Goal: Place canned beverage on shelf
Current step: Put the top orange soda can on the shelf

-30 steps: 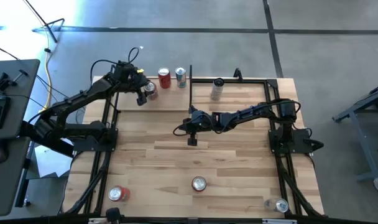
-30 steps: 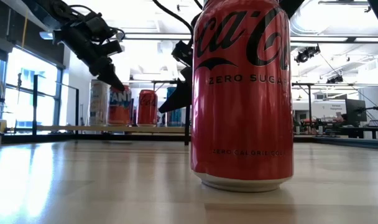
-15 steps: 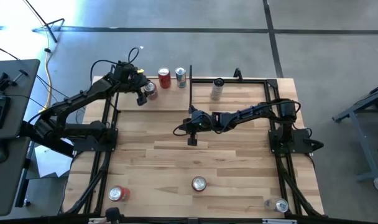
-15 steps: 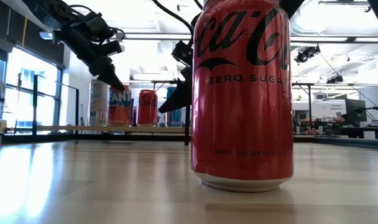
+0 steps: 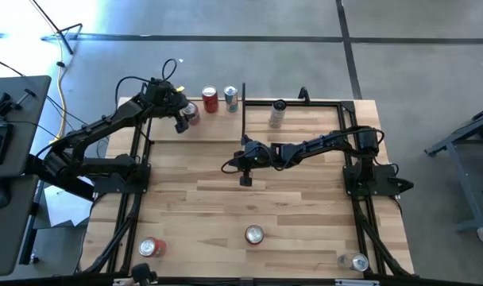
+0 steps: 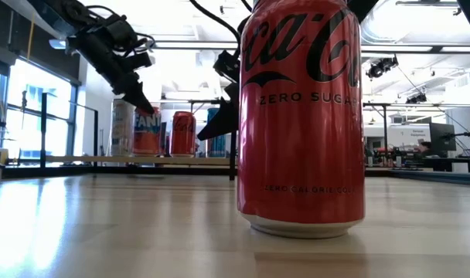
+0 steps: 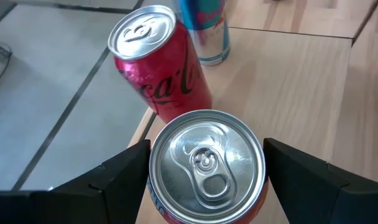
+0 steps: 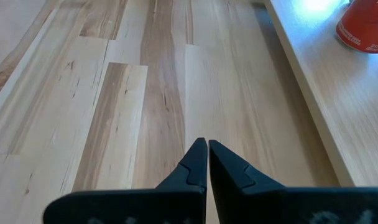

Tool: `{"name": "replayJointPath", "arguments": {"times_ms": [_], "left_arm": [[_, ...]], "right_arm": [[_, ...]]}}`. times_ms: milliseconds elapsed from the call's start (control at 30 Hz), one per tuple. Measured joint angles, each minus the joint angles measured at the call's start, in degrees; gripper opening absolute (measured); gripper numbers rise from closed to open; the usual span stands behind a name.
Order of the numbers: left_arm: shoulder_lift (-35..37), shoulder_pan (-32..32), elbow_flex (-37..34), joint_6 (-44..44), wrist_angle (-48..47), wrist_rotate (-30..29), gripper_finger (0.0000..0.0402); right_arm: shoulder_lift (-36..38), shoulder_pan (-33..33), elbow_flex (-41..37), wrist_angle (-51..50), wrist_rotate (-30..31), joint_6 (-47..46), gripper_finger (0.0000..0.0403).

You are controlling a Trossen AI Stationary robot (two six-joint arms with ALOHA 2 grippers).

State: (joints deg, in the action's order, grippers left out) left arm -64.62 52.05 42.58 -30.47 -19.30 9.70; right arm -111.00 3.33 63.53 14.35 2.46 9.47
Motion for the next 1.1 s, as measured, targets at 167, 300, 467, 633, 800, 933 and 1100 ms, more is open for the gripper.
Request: {"name": "replayJointPath", "arguments": {"times_ms": [167, 300, 467, 633, 800, 933, 1100], "left_arm": [[-0.2, 0.1, 0.8, 1.9, -0.9, -0.7, 0.0290], [-0.2, 0.1, 1.3, 2.5, -1.4, -0.8, 0.0290], [-0.2, 0.1, 1.4, 2.8, -2.0, -0.6, 0.0297], [-0.2, 0.0, 1.5, 2.8, -2.2, -0.8, 0.0317], [-0.2, 0.0, 1.5, 2.9, -0.1, -5.3, 0.0327], [-0.1, 0.0, 1.5, 3.3, 2.1, -6.2, 0.0328], [-0.1, 0.0, 1.5, 3.3, 2.4, -6.2, 0.0328]], "right_arm": [[0.0, 0.0, 0.0, 0.0, -1.3, -0.1, 0.0000], [0.0, 0.0, 0.0, 0.0, -1.6, -0.4, 0.0000], [0.0, 0.0, 0.0, 0.0, -1.6, -0.4, 0.0000], [0.0, 0.0, 0.0, 0.0, -1.6, -0.4, 0.0000], [0.0, 0.0, 0.0, 0.0, -1.6, -0.4, 0.0000], [0.0, 0.0, 0.0, 0.0, -1.6, -0.4, 0.0000], [0.0, 0.0, 0.0, 0.0, -1.6, -0.4, 0.0000]]}}
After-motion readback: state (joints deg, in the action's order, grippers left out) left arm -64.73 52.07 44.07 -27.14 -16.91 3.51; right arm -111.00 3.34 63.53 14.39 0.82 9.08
